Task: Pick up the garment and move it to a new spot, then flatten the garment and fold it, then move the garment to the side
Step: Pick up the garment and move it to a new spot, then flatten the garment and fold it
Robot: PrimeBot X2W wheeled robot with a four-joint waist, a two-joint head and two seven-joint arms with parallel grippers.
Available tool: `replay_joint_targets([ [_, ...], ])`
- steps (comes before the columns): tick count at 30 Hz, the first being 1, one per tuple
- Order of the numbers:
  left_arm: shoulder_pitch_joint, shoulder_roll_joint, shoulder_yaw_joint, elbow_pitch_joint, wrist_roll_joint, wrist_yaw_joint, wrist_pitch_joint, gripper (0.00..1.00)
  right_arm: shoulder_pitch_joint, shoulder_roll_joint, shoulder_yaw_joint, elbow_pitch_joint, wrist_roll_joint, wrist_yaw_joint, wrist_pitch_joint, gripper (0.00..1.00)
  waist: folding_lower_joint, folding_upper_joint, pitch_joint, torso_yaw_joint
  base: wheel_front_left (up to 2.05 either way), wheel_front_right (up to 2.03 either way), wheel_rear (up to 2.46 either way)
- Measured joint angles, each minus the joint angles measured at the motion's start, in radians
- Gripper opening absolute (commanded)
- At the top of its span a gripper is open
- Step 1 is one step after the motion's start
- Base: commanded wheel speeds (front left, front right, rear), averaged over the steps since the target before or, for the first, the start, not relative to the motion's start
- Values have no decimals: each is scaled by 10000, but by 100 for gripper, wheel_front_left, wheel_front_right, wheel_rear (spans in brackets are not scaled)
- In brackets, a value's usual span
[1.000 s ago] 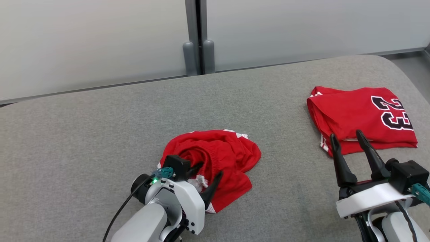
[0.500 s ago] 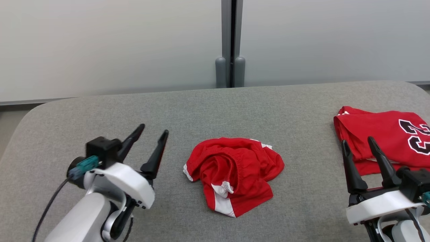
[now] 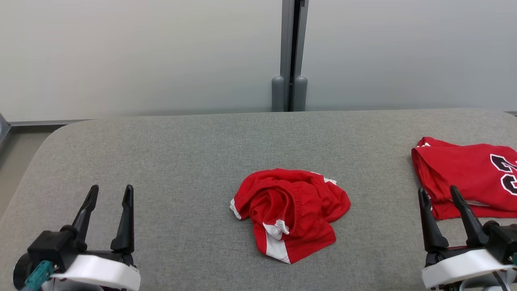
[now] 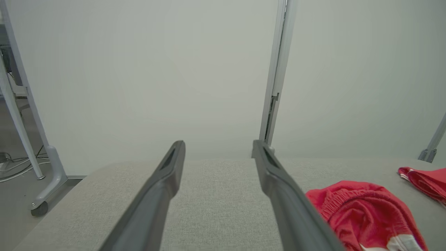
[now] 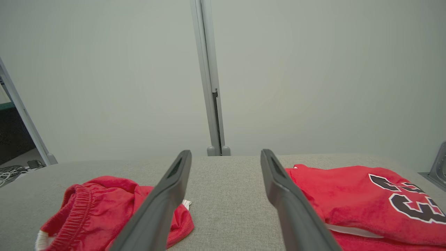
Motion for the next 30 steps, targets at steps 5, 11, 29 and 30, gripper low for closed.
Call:
replay_joint_targets([
  [5,1004,-631,742,-562,548,153,-12,100,145,19,-63,-67,-54,0,0,100,0,0,-40,-42,0,0,0],
  [11,1377,-1133,1045,-617,1026,-180,-12,100,186,29,-33,-194,-140,0,29,100,0,0,-75,-65,0,0,0],
  [29,1413,-1787,1547,-272,1540,-708,-27,100,183,-38,119,-288,-121,0,132,100,0,0,-57,-65,0,0,0],
  [30,1413,-1806,1561,-263,1544,-727,-27,100,183,-38,121,-288,-121,0,132,100,0,0,-56,-55,0,0,0],
])
